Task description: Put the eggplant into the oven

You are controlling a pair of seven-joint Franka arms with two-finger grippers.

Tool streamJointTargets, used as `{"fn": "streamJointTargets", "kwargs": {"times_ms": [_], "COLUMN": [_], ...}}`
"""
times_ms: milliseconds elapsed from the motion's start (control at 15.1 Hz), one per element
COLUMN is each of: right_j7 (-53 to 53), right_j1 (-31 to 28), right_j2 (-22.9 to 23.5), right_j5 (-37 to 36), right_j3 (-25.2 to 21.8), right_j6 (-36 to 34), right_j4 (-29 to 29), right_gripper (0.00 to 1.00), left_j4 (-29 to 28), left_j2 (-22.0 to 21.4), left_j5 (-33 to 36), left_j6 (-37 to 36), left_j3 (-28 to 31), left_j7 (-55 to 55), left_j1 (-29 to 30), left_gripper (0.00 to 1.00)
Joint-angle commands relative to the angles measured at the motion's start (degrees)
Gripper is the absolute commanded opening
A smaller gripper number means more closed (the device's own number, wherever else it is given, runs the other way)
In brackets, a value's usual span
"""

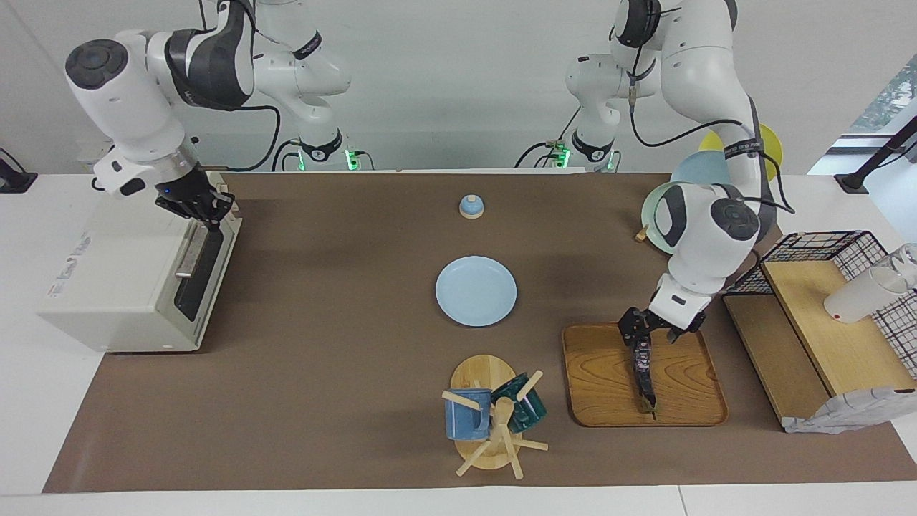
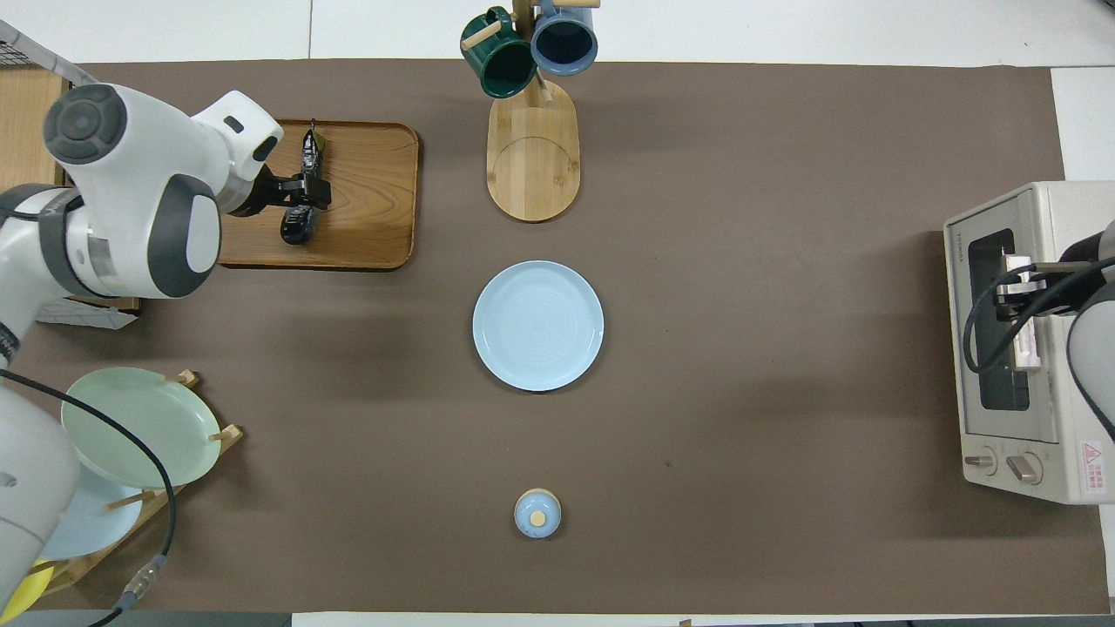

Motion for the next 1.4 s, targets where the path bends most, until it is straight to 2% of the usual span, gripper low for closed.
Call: {"fn": "streamJointTargets", "kwargs": {"times_ms": [0, 199, 598, 731, 797, 864, 997, 1063, 1329], "right_j7": [-2.3, -5.1, -9.7, -10.0, -10.5, -11.0, -11.4, -11.3, -10.4], "right_j1": [0.2, -0.8, -2.9, -3.3, -3.4, -4.0, -4.6, -4.9, -4.1], "right_j2": [-0.9, -0.6, -0.3, -0.2, -0.2, -0.1, -0.6, -0.6, -0.2], "right_j5": [-4.0, -4.7, -4.8, -5.0, -5.0, -5.0, -5.0, -4.9, -4.2], "right_j3": [0.3, 0.2, 0.1, 0.2, 0.2, 0.2, 0.2, 0.3, 0.4], "right_j6": [1.2, 3.2, 6.5, 6.5, 6.6, 6.8, 9.7, 10.1, 10.3], "right_j4": [-1.7, -2.1, -4.6, -4.9, -4.9, -5.2, -7.7, -8.1, -8.2], "right_gripper": [0.00, 0.00, 0.00, 0.00, 0.00, 0.00, 0.00, 0.00, 0.00], "left_j4": [0.6, 0.3, -1.2, -1.2, -1.2, -0.9, -0.7, -0.7, 2.4], "left_j2": [1.6, 2.3, 2.1, 2.1, 2.1, 2.1, 2.1, 2.1, 1.2], "left_j5": [2.3, 4.4, 4.4, 4.4, 4.4, 4.4, 4.4, 4.4, 3.6], "left_j6": [1.5, 1.2, 1.5, 1.3, 1.2, 1.1, 0.9, 0.9, -2.5], "left_j3": [0.6, 0.6, 0.6, 0.6, 0.6, 0.6, 0.6, 0.6, 0.4], "left_j7": [0.5, 0.7, 1.6, 1.6, 1.6, 1.6, 2.1, 2.1, 2.3], "left_j1": [-0.7, -0.8, -0.8, -0.7, -0.7, -0.6, -0.6, -0.6, 0.1], "left_gripper": [1.00, 1.00, 1.00, 0.96, 0.90, 0.77, 0.10, 0.00, 0.00]}}
